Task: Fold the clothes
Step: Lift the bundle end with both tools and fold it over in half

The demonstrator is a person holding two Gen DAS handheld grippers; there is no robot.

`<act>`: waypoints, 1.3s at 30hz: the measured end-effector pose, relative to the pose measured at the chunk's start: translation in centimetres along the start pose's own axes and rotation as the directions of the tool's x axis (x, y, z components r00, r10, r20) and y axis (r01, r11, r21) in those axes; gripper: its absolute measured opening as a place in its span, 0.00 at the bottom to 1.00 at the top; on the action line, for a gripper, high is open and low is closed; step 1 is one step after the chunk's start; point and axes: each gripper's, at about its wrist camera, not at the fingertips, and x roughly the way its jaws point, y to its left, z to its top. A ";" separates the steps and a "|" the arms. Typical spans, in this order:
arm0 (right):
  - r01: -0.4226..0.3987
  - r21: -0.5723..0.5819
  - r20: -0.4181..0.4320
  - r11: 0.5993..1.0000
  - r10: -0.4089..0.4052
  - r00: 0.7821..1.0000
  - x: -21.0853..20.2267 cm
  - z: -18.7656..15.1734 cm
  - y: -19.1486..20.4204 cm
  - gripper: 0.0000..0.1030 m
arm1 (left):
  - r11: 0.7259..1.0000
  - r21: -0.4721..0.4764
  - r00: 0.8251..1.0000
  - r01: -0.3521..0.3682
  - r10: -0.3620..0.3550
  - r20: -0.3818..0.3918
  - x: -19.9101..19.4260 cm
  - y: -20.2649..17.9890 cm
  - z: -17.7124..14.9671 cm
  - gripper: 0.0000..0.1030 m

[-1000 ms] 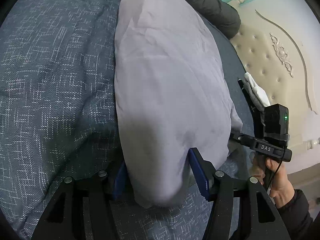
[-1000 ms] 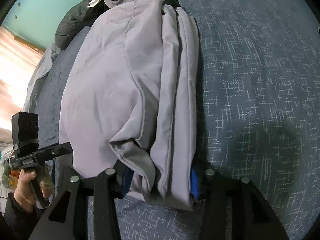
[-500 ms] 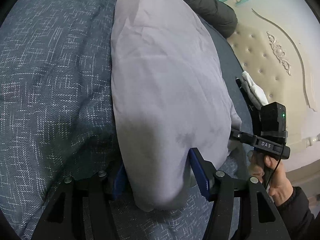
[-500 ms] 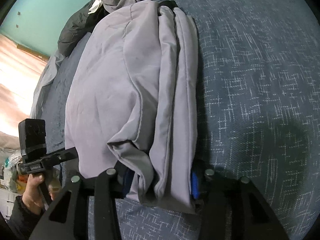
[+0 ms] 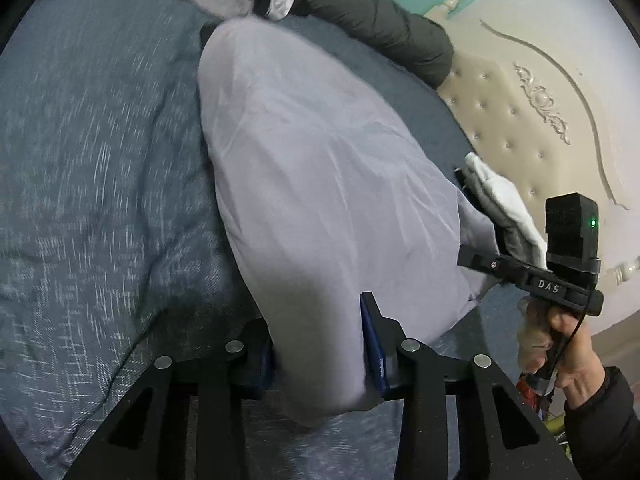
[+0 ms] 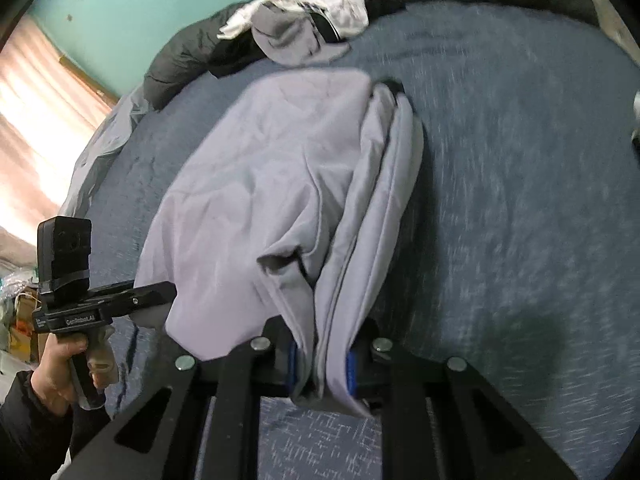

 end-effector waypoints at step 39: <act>0.076 -0.062 0.188 0.995 -0.063 0.980 -22.0 2.1 -5.9 0.14 | 0.963 0.265 0.994 0.052 -0.075 0.079 -2.6 -23.9 6.7 0.39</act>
